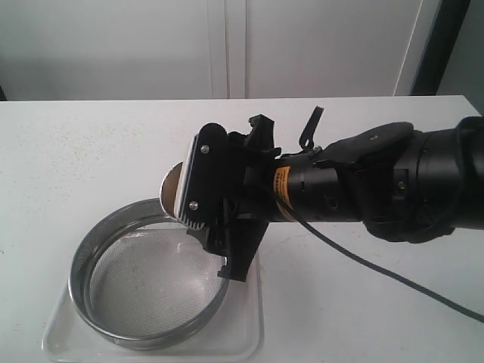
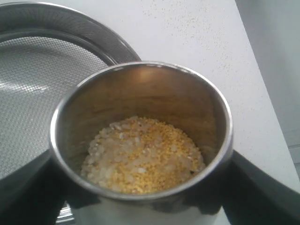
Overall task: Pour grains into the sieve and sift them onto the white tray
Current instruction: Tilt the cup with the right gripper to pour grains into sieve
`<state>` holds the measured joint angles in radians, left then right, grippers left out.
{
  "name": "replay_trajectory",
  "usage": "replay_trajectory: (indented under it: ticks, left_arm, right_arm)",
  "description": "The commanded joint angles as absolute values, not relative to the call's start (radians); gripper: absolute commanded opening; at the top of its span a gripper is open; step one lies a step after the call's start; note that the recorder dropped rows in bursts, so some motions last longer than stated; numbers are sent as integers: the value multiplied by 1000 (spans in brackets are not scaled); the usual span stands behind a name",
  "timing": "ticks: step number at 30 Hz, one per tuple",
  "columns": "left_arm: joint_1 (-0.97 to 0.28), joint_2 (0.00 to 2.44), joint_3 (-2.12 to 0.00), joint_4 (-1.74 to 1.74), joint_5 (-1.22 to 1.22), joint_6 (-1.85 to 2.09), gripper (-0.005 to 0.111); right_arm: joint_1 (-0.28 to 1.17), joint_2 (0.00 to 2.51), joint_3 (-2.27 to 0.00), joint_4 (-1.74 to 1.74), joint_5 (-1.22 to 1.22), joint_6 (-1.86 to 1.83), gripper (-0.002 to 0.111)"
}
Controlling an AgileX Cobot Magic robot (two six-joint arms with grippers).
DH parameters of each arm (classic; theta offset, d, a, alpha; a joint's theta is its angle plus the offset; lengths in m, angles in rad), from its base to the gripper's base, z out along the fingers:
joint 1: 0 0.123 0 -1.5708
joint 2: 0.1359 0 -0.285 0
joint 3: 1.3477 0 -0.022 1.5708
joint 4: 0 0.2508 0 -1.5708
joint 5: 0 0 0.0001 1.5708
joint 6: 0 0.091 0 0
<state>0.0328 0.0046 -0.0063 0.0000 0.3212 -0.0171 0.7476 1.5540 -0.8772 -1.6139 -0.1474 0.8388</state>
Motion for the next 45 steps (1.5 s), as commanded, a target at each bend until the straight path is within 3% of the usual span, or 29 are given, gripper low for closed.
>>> replay_trajectory:
  ticks: [1, 45]
  left_arm:
    - [27, 0, 0, 0, 330, -18, 0]
    - [27, 0, 0, 0, 330, -18, 0]
  right_arm:
    - [750, 1593, -910, -1606, -148, 827, 0]
    - [848, 1720, -989, -1616, 78, 315, 0]
